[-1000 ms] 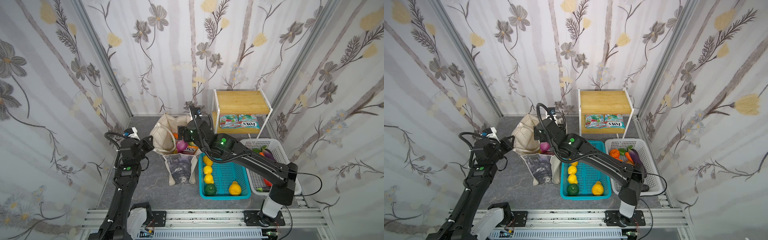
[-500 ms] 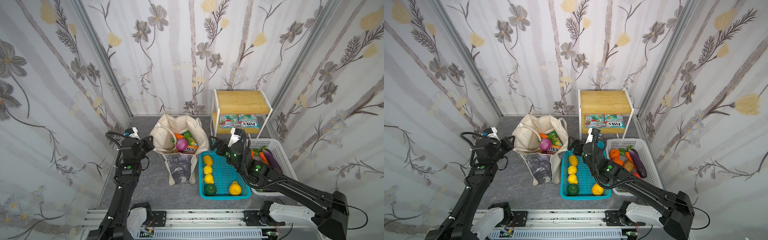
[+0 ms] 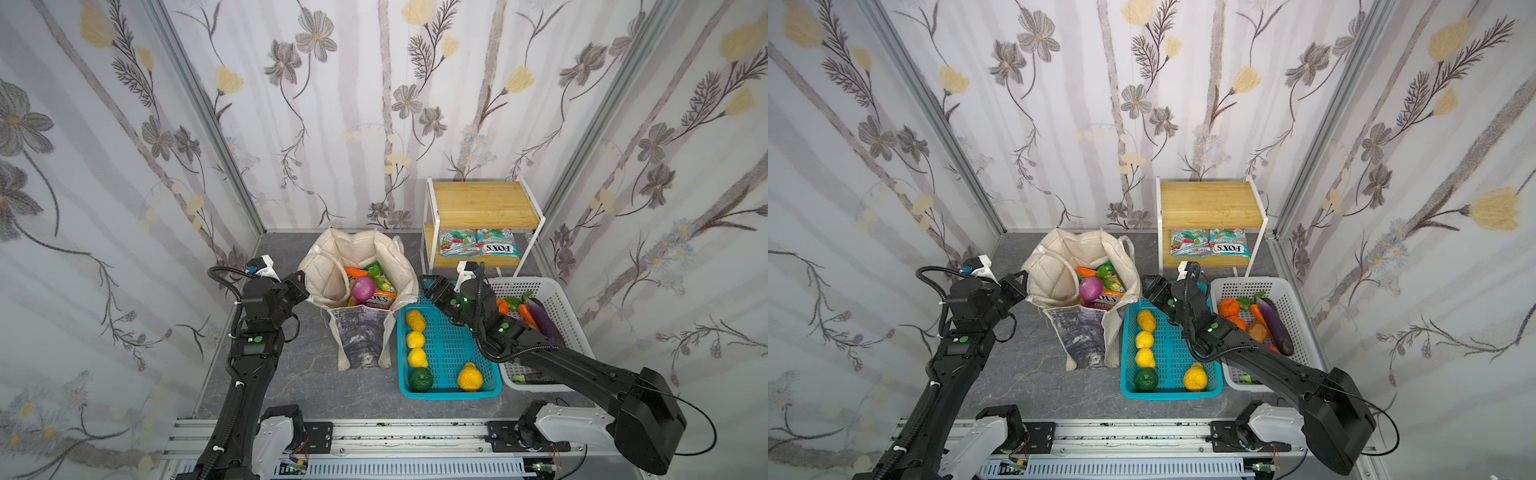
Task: Place the food into the grocery bag and tie it
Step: 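Move the right gripper to the tote handle nearest the teal basket, then close the right gripper on the tote handle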
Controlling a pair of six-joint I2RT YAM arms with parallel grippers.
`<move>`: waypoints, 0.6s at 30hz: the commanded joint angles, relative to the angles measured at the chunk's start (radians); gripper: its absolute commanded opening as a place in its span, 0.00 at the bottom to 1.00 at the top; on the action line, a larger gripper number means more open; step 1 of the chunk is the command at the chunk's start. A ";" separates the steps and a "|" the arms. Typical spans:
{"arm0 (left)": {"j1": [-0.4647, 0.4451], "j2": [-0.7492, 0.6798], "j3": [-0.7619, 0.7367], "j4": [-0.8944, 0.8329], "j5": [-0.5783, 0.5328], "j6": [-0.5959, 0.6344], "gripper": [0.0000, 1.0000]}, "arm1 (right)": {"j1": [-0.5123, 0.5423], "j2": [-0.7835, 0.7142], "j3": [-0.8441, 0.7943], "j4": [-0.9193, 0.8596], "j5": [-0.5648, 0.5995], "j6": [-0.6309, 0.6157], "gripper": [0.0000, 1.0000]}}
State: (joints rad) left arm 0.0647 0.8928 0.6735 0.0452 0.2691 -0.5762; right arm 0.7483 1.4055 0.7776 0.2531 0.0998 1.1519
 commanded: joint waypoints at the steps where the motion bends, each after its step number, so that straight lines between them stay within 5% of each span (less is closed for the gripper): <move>1: 0.001 -0.008 -0.011 0.038 -0.034 -0.011 0.00 | 0.002 0.023 -0.017 0.140 -0.046 0.093 0.77; 18: 0.001 0.021 -0.025 0.042 -0.042 -0.005 0.00 | 0.015 0.224 -0.085 0.540 -0.140 0.401 0.67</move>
State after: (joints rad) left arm 0.0647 0.9077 0.6487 0.0566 0.2359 -0.5770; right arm 0.7586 1.5974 0.6765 0.6643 -0.0051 1.4696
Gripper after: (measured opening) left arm 0.051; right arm 0.677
